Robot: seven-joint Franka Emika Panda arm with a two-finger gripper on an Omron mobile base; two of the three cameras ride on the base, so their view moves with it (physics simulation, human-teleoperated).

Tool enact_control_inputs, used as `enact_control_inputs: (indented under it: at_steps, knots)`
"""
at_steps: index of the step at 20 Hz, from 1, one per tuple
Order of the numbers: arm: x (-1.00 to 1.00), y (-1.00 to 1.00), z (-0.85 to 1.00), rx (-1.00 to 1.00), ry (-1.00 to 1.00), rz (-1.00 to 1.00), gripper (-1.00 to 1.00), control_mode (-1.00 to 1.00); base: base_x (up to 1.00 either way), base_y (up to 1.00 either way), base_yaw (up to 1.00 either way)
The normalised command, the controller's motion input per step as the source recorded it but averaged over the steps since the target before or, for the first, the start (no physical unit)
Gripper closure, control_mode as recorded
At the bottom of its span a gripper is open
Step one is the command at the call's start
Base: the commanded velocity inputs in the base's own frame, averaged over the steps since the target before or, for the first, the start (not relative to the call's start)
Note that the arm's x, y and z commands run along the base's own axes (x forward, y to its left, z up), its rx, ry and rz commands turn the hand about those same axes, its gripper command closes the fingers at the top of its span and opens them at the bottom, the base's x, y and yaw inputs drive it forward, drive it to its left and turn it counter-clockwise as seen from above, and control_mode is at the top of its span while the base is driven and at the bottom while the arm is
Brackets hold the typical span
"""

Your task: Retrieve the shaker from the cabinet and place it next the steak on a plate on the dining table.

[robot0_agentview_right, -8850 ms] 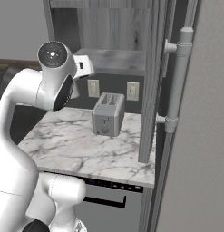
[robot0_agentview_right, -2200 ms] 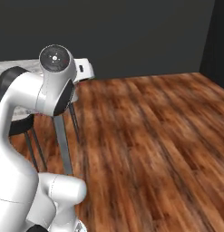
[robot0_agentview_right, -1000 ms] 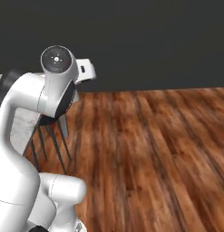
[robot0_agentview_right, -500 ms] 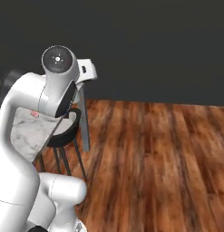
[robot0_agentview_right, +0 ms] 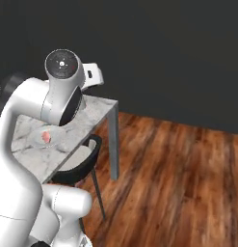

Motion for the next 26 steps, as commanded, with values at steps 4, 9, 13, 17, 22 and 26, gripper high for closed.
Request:
enact_control_inputs:
  at_steps: [4,9,13,17,22,26]
  knots:
    - [0.0,0.0,0.0,0.0,0.0,0.0,1.0,1.0,0.82,-0.01,0.48]
    - [0.0,0.0,0.0,0.0,0.0,0.0,1.0,1.0,0.68,-0.02,0.49]
    - [0.0,0.0,0.0,0.0,0.0,0.0,1.0,1.0,0.46,-0.01,0.49]
    - [0.0,0.0,0.0,0.0,0.0,0.0,1.0,1.0,0.41,0.0,0.49]
    - [0.0,0.0,0.0,0.0,0.0,0.0,1.0,1.0,0.47,0.0,0.49]
    - [0.0,0.0,0.0,0.0,0.0,0.0,1.0,1.0,0.59,0.0,0.49]
